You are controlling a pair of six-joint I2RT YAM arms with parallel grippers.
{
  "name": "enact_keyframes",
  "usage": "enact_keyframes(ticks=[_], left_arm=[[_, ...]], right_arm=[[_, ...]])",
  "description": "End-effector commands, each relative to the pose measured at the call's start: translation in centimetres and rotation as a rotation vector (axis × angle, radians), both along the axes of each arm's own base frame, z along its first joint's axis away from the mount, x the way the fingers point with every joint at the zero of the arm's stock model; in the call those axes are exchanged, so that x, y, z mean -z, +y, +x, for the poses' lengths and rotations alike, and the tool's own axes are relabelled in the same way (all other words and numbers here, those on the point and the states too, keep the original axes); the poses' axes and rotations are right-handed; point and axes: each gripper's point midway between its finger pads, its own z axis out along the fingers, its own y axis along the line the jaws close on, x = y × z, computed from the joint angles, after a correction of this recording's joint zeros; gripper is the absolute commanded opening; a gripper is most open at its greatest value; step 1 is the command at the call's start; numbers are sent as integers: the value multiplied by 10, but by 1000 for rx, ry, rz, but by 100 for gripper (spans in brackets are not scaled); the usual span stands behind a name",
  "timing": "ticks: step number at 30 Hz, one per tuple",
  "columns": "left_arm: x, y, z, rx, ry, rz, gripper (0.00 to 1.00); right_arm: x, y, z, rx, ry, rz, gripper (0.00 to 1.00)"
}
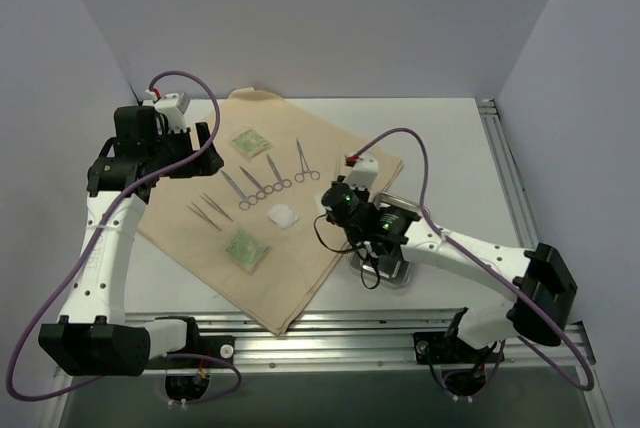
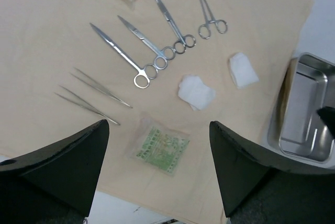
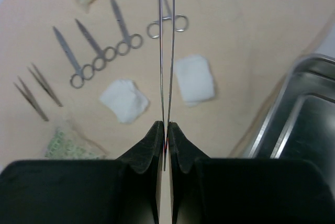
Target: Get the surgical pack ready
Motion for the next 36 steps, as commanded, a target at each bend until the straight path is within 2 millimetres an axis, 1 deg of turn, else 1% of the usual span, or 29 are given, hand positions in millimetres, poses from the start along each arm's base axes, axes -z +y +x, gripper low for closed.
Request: enact_keyframes(ticks=[1,2,3,4,5,7,8,10,11,13,14,17,20,22,24,26,32,36], left_arm=[[15,26,13,-84,16,112,86],[20,28,13,-80,29,123,86],[28,31,14,-83,51,128,86],[30,36,14,-95,57,131,86],[32,37,14,-91,63,135,86],[36,49,14,-119,76,132,86],[37,56,14,-135,78,134,86],[42,59,12,-135,91,122,86],[44,64,12,-145,98,117,86],[50,66,12,-141,114,104,86],[52,69,12,-146,116,104,85],[58,76,14,-164,125,102,84],[61,78,14,-164,132,95,84],[62,80,15,-168,132,92,84],[62,81,15,-171,132,88,84],[61,82,16,-170,128,84,84],[58,84,17,-175,117,82,84],[58,83,17,-171,119,75,84]], right_arm=[[32,-75,-27,186,136,-102,0],[40,-81,-32,191,163,-103,0],[54,-92,-39,202,197,-117,0],[63,-100,-41,231,223,-108,0],[70,-103,-44,237,246,-105,0],[84,-114,-47,268,275,-113,0],[88,-120,-45,287,289,-103,0],[96,-124,-44,301,301,-89,0],[99,-128,-42,316,303,-77,0],[110,-122,-42,294,328,-35,0],[118,-124,-41,294,350,-39,0],[134,-117,-40,274,390,-47,0],[145,-109,-38,260,420,-61,0],[150,-113,-39,285,433,-76,0],[153,-117,-40,307,431,-82,0],[155,-117,-42,317,427,-50,0],[161,-107,-50,299,455,-12,0],[163,-111,-55,333,447,-6,0]])
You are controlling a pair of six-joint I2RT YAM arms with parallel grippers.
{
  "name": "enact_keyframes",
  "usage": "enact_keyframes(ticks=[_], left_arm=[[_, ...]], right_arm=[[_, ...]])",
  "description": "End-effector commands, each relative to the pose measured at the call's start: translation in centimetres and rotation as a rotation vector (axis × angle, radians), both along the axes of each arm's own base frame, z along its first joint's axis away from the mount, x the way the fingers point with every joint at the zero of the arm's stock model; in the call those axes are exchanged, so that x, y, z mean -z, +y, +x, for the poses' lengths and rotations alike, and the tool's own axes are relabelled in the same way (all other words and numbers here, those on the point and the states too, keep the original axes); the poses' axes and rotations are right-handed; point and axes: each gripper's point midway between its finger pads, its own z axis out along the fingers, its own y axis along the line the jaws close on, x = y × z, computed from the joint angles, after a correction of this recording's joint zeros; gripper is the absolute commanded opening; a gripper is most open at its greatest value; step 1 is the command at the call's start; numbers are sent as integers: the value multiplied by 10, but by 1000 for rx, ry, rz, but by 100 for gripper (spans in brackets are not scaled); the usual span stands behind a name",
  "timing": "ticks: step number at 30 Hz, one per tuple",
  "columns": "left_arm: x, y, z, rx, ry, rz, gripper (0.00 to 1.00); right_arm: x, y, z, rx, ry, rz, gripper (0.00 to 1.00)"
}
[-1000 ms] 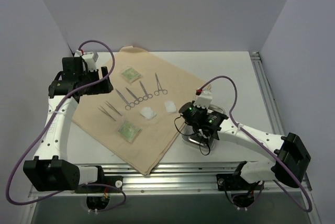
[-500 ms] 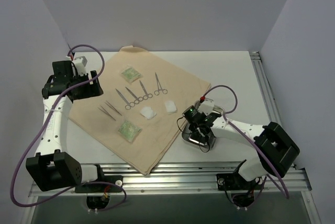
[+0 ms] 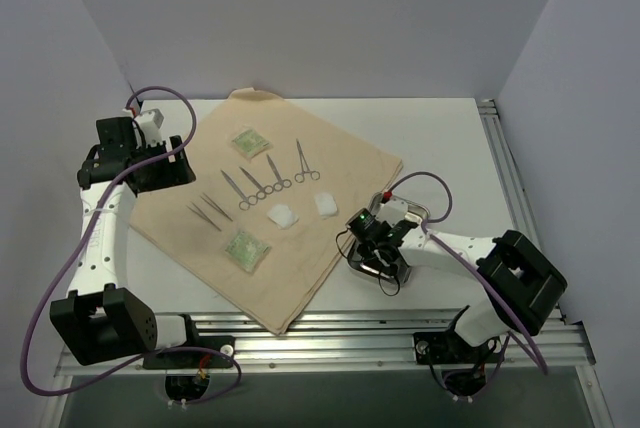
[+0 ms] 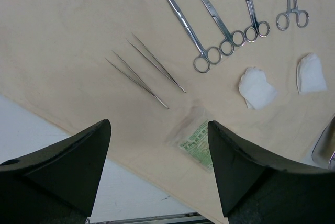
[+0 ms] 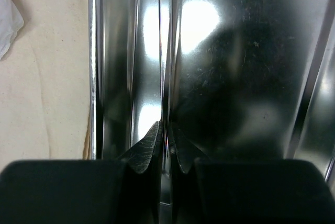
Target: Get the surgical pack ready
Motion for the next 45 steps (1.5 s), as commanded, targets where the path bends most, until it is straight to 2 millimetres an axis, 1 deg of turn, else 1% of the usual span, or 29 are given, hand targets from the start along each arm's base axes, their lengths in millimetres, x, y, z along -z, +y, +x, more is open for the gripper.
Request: enact_keyframes(ticks=[1,5,6,9,11,12,15,18,19,21,22,24,25,26,28,29,30,31,32,34,35,36,37,38,39,40,41,43,45], left_arm=[[-12,1,8,20,-56,-2,84],[-12,3,8,14,-57,2,84],[-12,3,8,14,-57,4,84],[-13,2,8,17,-59,1,84],[-13,0,7,23,-57,-6,84],[-13,0,6,23,-57,-9,84],[-13,-1,6,26,-58,-13,84],[-12,0,6,25,-55,-12,84],[-12,0,6,24,-55,-11,84],[-8,1,6,24,-47,-6,83],[-3,2,5,24,-34,-2,82],[7,6,3,12,-9,16,81],[16,9,1,7,15,28,78],[25,11,1,1,43,37,78],[41,15,-3,-12,97,62,76],[55,15,-5,-11,148,69,76],[62,10,-5,7,173,81,76],[69,10,-8,10,207,96,76],[80,8,-8,16,249,96,76],[91,1,-6,24,288,98,75],[102,2,-4,12,327,112,74],[105,-1,0,8,336,119,73],[116,-2,4,-11,366,112,72],[120,-2,7,-27,379,115,71],[119,-5,12,-36,377,107,70],[126,-8,16,-57,399,87,70],[127,-9,19,-68,402,81,70],[130,-7,29,-121,398,73,70],[143,-6,32,-149,434,65,71]], right_arm=[[1,-8,-7,58,-14,6,0],[2,-6,-5,72,-27,29,1],[2,-6,-5,72,-23,25,6],[4,-10,-8,85,-13,2,14],[0,-14,-6,102,-36,-11,16],[-2,-13,-5,102,-42,-6,21],[-7,-17,-3,114,-55,-21,23],[-18,-20,-1,127,-81,-26,23],[-27,-17,-1,116,-101,-17,23],[-40,-20,2,110,-131,-45,24],[-59,-13,10,104,-170,-24,25],[-79,-11,13,71,-211,-64,27],[-100,-3,19,65,-253,-47,28],[-110,2,19,45,-275,-50,28],[-131,3,22,29,-330,-76,29],[-142,6,24,28,-356,-72,29],[-146,7,22,17,-367,-82,29],[-152,7,23,20,-385,-86,29],[-154,8,23,17,-395,-86,29],[-154,10,23,11,-404,-90,29],[-152,11,23,8,-404,-89,29],[-148,11,22,2,-401,-91,29],[-145,12,22,-2,-400,-95,28],[-143,12,21,-4,-398,-95,28],[-139,11,21,-5,-395,-101,28],[-137,12,21,-8,-393,-103,28],[-136,11,21,-10,-392,-107,28],[-135,10,21,-13,-393,-110,28],[-135,9,20,-13,-395,-114,28]])
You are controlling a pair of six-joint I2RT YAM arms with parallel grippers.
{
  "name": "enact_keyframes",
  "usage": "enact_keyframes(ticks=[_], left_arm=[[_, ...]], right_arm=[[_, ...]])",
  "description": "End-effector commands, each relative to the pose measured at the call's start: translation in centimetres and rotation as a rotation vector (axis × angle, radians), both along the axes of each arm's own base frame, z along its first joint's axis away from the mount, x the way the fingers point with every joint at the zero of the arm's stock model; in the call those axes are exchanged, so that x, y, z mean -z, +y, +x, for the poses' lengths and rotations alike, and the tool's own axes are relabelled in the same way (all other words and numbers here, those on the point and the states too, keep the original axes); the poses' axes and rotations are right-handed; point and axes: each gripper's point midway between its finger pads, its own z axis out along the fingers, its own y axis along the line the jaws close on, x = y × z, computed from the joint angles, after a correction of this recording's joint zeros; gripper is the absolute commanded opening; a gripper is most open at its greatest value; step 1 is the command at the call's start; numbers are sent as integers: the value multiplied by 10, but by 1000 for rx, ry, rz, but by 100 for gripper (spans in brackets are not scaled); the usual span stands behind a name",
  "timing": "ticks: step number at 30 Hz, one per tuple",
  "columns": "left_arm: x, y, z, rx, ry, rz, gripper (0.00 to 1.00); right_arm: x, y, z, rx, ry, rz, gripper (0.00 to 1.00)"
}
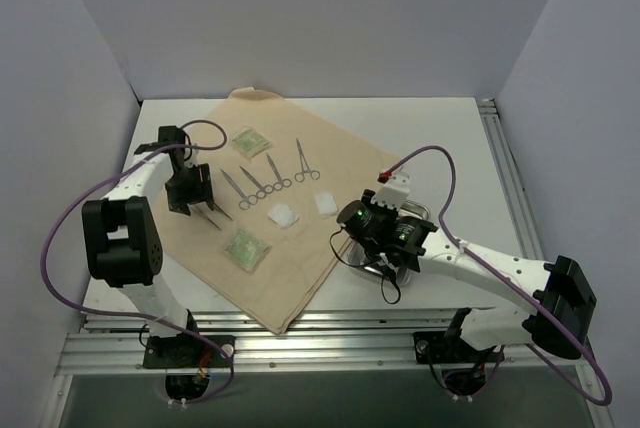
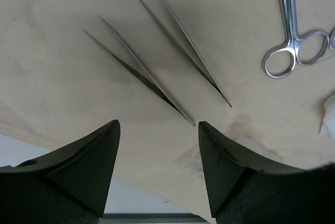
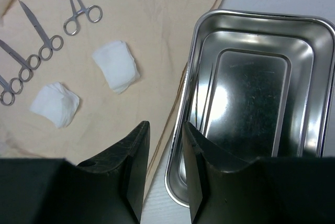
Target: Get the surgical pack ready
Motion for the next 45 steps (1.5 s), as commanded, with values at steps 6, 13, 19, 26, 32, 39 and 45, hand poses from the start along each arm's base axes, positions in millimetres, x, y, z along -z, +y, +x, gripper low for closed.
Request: enact_keyframes(ticks=[6,13,19,26,32,39,45], left_arm=[[5,-8,27,-127,-10,-7,70],[16,0,29,-166,-8,45,67],[14,0,26,-181,-16,43,64],[23,3,21,-188,10,53,60],[9,7,19,-205,-51,40,59],[30,8,23,-217,-4,46,58],[46,11,27,-214,18,68,56]], right_arm=[[6,-20,-1,37,-28,-54,27],[3,-29,-3,49,-40,-44,26],[5,-33,-6,56,-44,-26,25],[7,-34,-6,59,-41,-31,25],[8,-36,-7,61,-39,-37,25],[7,-35,-6,59,-40,-37,25],[9,-39,-9,66,-36,-33,25]])
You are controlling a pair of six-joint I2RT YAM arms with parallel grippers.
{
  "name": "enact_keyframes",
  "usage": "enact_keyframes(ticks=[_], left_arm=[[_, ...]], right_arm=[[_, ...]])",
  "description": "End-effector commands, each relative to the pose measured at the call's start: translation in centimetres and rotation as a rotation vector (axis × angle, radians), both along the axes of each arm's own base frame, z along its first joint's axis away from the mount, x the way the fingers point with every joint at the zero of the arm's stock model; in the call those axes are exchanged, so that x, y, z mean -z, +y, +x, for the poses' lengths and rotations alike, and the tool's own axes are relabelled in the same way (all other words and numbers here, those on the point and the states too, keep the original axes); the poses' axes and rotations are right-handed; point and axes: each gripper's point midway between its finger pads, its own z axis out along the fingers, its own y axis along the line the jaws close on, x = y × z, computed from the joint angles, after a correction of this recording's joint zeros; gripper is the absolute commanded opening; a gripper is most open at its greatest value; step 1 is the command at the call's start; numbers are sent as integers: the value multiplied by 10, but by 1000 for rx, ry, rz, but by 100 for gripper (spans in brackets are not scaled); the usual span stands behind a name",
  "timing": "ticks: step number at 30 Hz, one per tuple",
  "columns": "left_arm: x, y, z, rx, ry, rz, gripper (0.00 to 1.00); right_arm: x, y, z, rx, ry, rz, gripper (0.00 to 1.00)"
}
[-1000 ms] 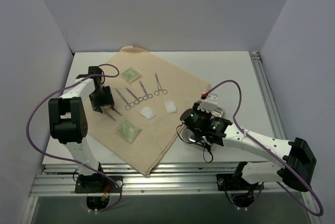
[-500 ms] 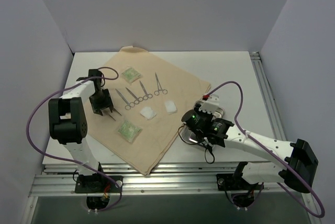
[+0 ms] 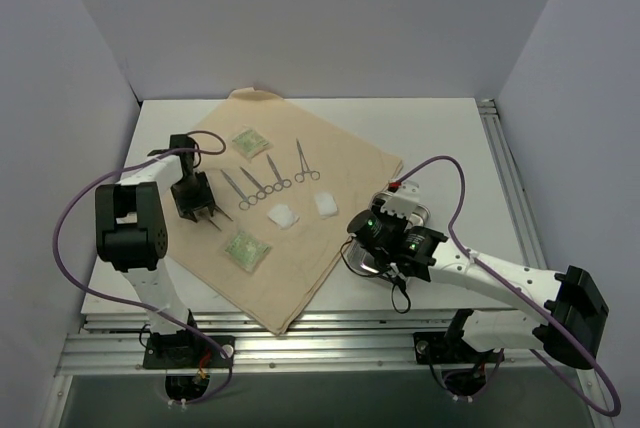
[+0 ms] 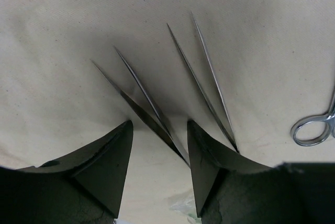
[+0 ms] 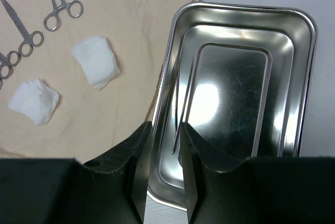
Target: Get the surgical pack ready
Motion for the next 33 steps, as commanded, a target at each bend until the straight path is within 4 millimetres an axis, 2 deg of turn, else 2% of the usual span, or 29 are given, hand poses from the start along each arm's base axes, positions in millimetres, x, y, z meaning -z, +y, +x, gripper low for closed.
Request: enact_keyframes(ticks=[1,5,20,23,26,28,29,31,32,33], left_arm=[[2,5,16,-18,-34,18,56],[-4,5,20,-19,-63,17,49],[-31,8,16,-9,-117,25,3],[-38,6,12,-2,-116,3,2],[-58,9,6,14,-146,-3,2],[-87,11,4,49,-215,-14,2],[-110,0,3,118,-288,-68,2],[-139,-13,4,206,-384,-115,2],[-168,-22,0,283,-478,-135,2],[-186,-41,-3,354,-543,-220,2]], right_arm=[[-6,-15,1,54,-39,-9,24],[-5,-16,1,55,-38,-14,24],[-5,-16,-2,50,-32,-10,24],[-8,-14,-2,35,-32,-11,24],[-18,-2,-2,-63,-33,-28,24],[-35,17,2,-194,-61,-46,26],[-42,33,-2,-286,-56,-9,27],[-74,61,0,-407,-133,70,33],[-92,82,-2,-519,-182,111,38],[-110,94,-2,-569,-230,145,47]])
